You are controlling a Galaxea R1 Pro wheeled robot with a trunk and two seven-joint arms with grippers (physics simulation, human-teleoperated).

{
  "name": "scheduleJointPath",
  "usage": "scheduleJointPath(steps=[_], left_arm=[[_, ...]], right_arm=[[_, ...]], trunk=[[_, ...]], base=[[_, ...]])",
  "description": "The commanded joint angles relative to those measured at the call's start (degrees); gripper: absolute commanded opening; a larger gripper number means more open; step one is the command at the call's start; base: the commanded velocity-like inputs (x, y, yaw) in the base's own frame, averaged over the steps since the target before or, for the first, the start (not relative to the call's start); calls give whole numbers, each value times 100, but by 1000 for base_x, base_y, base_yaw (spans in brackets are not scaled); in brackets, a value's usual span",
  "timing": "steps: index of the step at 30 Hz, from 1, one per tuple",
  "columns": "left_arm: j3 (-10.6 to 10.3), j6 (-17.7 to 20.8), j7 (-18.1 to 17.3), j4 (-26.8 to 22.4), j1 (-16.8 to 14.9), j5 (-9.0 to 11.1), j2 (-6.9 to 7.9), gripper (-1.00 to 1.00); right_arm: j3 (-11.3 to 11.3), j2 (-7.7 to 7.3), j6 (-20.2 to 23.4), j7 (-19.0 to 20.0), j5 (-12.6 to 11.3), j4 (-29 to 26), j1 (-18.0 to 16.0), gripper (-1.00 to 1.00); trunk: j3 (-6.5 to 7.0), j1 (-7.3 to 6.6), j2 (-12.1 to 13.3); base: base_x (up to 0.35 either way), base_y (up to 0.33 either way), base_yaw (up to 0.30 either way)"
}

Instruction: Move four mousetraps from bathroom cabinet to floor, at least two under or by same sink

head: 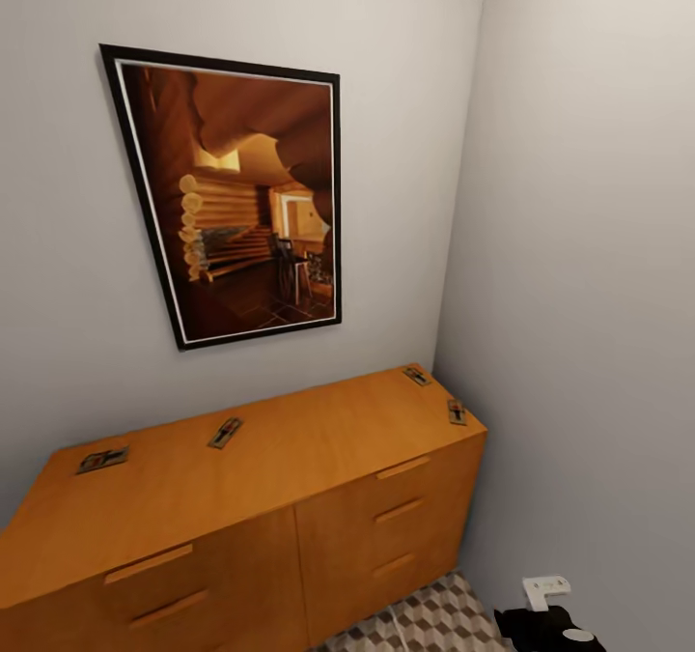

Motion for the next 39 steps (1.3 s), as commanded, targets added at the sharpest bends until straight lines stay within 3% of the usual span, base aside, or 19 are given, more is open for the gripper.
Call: scheduleJointPath(steps=[1,9,32,39], left_arm=[[22,33,1,-12,1,-11,-7,100],[21,33,1,-13,1,-6,-3,100],[15,26,-91,-83,1,51,-40,100],[-43,22,-86,-92,1,16,-237,100]], right_arm=[[4,-3,32,18,11,-10,1,100],[4,-1,32,18,11,-10,1,100],[4,-3,32,18,17,-10,1,100],[5,-3,32,18,19,-10,1,100]], trunk=[[-2,6,-4],[-2,6,-4],[-2,6,-4],[-2,6,-4]], base=[[326,-93,-5],[211,-61,-2],[10,-3,0],[0,0,0]])
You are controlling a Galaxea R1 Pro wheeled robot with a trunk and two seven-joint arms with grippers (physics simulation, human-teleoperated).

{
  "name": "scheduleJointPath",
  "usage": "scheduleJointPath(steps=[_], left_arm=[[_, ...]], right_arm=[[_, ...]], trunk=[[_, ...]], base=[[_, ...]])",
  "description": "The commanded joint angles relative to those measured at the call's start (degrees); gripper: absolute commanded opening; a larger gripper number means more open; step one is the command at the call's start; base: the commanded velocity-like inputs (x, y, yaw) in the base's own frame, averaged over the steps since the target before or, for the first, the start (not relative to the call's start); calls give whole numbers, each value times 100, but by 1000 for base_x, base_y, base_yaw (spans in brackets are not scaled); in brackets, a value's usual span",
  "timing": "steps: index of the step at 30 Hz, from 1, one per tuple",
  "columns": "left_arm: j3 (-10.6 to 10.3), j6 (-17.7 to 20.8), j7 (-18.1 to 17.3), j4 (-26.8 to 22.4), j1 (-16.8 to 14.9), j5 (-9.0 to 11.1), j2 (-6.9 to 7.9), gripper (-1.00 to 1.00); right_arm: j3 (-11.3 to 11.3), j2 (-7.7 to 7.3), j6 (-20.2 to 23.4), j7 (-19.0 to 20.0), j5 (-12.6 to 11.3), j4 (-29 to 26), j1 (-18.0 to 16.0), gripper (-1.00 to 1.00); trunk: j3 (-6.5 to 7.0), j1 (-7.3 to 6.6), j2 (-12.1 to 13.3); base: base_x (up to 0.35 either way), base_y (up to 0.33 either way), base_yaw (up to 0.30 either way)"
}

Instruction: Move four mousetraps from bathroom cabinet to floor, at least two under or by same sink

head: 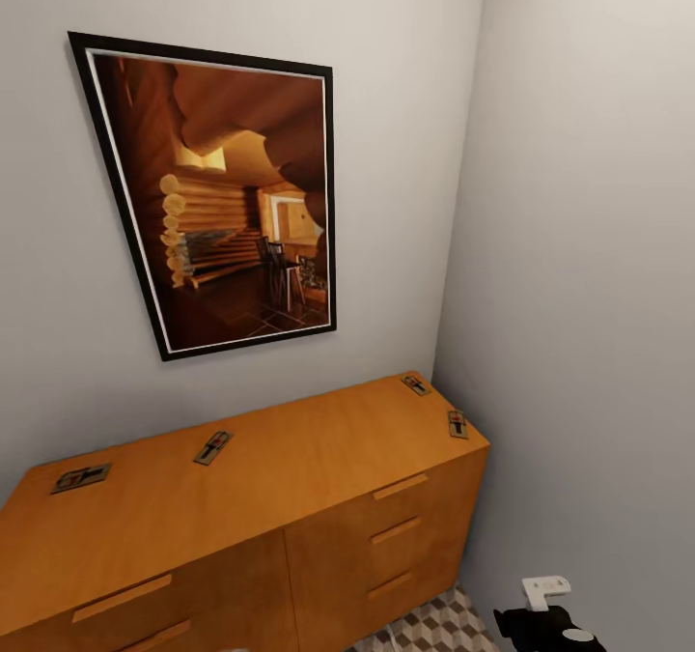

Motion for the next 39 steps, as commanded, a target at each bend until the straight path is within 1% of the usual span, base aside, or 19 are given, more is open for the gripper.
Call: scheduleJointPath(steps=[1,5,10,27,32,35,38,39], left_arm=[[-40,34,1,-9,1,-13,-32,100],[-192,29,0,28,1,-22,-45,100],[-269,28,5,45,1,-46,-7,100],[-292,26,53,50,1,-59,-2,100],[-292,-12,57,48,1,-40,-12,100],[-296,-127,61,28,1,-33,-48,100],[-352,-194,51,-51,1,-27,-70,100],[-394,-189,48,-161,1,-24,-78,100]], right_arm=[[6,-3,33,17,11,-11,1,100],[7,-3,33,17,12,-11,1,100],[10,-3,33,17,12,-11,1,100],[11,-2,33,17,12,-11,1,100],[14,-1,33,17,16,-11,1,100],[24,-2,33,17,35,-11,1,100],[28,-1,35,19,70,-21,1,100],[28,0,41,26,81,-45,1,100]], trunk=[[-3,2,-4],[-3,2,-4],[-3,2,-4],[-3,2,-4],[-3,2,-4],[-3,2,-4],[-3,2,-4],[-3,2,-4]], base=[[0,0,0],[0,0,0],[-62,0,0],[-322,0,0],[-86,0,0],[-23,0,0],[-9,0,0],[-5,0,0]])
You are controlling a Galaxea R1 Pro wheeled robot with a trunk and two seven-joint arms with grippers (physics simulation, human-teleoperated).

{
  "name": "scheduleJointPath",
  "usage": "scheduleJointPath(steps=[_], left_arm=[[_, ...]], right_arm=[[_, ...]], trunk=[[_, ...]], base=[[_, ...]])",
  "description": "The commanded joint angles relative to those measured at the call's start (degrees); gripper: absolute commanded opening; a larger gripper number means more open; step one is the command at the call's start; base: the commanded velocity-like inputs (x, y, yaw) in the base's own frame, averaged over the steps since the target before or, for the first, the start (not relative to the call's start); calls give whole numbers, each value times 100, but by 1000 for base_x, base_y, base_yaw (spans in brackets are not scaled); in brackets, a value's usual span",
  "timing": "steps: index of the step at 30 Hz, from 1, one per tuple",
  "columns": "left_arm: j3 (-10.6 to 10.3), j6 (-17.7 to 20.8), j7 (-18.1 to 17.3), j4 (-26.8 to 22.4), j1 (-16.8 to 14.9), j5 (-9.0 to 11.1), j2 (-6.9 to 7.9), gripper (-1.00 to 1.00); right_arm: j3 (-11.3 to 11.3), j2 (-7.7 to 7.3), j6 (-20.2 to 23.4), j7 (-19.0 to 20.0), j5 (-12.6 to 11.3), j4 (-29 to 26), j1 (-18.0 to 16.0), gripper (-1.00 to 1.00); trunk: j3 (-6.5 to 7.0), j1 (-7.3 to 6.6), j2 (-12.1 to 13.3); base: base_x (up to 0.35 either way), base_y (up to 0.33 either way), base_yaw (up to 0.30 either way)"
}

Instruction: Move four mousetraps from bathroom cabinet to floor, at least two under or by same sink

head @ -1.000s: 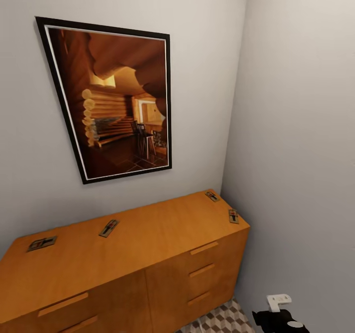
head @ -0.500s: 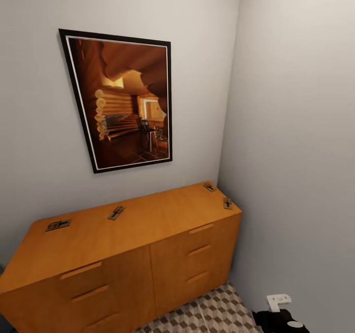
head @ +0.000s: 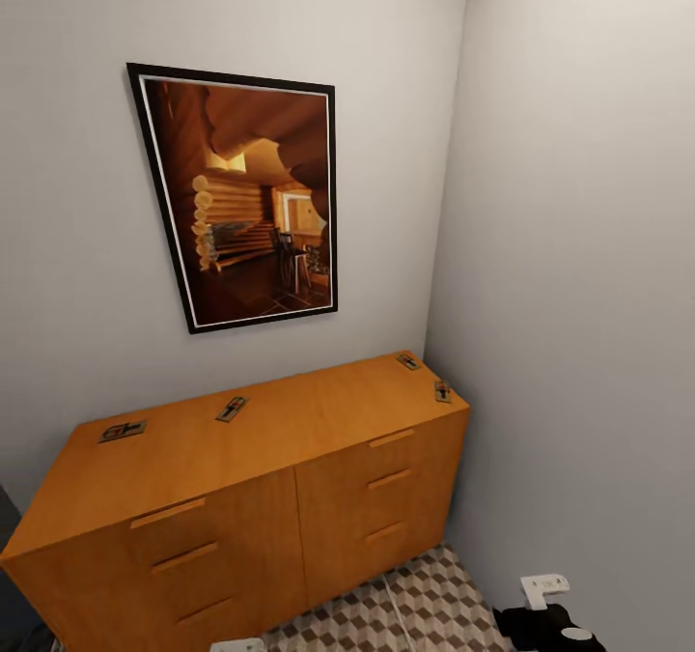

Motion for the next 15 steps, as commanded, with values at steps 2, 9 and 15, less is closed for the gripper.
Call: scheduleJointPath(steps=[2,9,15], left_arm=[[-23,68,2,-178,1,-8,-20,100],[-434,1740,6,-2233,1,-5,-375,100],[-878,2701,7,-3811,1,-2,-445,100]], right_arm=[[9,1,47,25,25,-65,1,100],[9,30,484,32,3,-1311,1,100],[8,81,971,33,-42,-2457,-4,100]], trunk=[[-3,2,-4],[-3,2,-4],[-3,2,-4]], base=[[-3,0,0],[0,0,0],[0,0,0]])
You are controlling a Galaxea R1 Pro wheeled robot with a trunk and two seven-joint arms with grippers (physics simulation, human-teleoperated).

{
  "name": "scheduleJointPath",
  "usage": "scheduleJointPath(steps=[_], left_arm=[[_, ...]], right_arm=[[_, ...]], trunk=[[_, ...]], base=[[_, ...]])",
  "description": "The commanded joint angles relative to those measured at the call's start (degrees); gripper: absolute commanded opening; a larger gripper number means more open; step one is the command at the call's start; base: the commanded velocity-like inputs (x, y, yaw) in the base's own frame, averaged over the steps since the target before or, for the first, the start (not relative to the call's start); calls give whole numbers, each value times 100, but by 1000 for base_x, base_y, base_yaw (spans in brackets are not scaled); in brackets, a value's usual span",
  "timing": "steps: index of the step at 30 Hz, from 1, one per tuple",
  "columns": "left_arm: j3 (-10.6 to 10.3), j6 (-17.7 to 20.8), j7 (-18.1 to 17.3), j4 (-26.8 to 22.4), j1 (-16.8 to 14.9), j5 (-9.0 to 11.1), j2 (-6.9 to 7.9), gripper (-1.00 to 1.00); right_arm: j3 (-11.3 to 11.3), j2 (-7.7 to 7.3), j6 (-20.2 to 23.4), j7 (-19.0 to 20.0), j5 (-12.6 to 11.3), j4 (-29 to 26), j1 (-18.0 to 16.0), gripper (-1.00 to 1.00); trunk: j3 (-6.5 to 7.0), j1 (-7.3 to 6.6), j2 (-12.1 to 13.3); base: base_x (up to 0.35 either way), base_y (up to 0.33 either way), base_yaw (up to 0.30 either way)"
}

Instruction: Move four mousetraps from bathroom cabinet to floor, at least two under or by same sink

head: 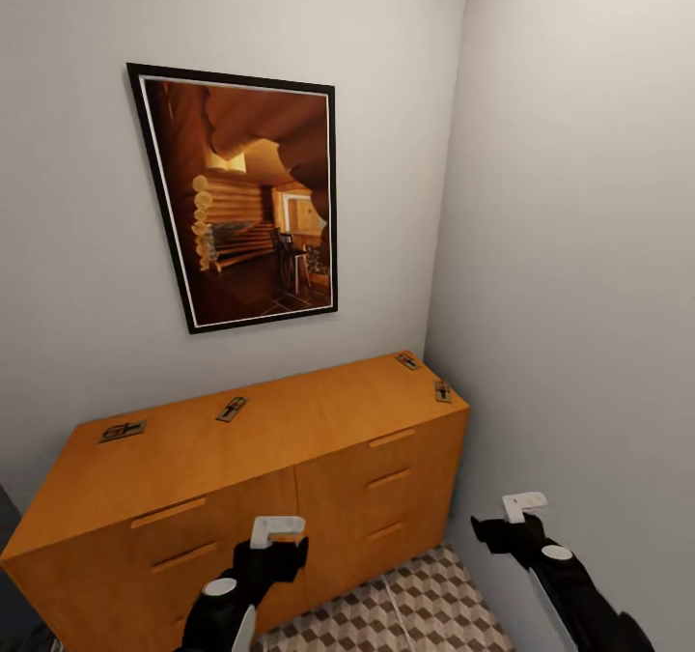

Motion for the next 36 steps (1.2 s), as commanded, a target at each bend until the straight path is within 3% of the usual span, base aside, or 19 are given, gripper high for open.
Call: scheduleJointPath(steps=[1,5,12,14,16,25,28,31,32,36], left_arm=[[-71,350,26,-414,-1,-7,-14,100],[-182,1115,29,-1146,-67,-9,-16,100],[-218,1436,99,-1352,-339,-147,-16,100],[-222,1505,118,-1376,-569,-192,-16,100],[-212,1831,129,-1385,-1117,-219,-16,100],[-169,2163,134,-1357,-2148,-202,-16,100],[-90,2245,136,-1338,-2341,-172,-16,100],[64,2314,138,-1218,-2602,-45,-16,100],[164,2330,154,-666,-2878,138,-16,100],[293,2298,184,139,-3148,252,-16,100]], right_arm=[[5,21,226,13,7,-340,-3,100],[7,74,985,13,-11,-1305,-39,100],[8,104,1491,14,-20,-2035,-240,100],[7,112,1604,14,-26,-2135,-366,100],[11,131,1741,5,-44,-2182,-549,100],[0,154,1776,-7,-60,-2144,-989,100],[-2,155,1780,-10,-60,-2142,-1088,100],[-8,155,1785,-34,-64,-2108,-1252,100],[-12,187,1784,-247,-67,-1853,-1452,100],[-13,259,1773,-502,-70,-1370,-1721,100]], trunk=[[-3,3,-4],[-3,3,-4],[-3,3,-4],[-3,3,-4],[-3,3,-4],[-3,3,-4],[-3,3,-4],[-3,3,-4],[-3,3,-4],[-3,3,-4]], base=[[0,0,0],[0,0,0],[0,0,0],[0,0,0],[0,0,0],[0,0,0],[0,0,0],[0,0,0],[0,0,0],[0,0,0]])
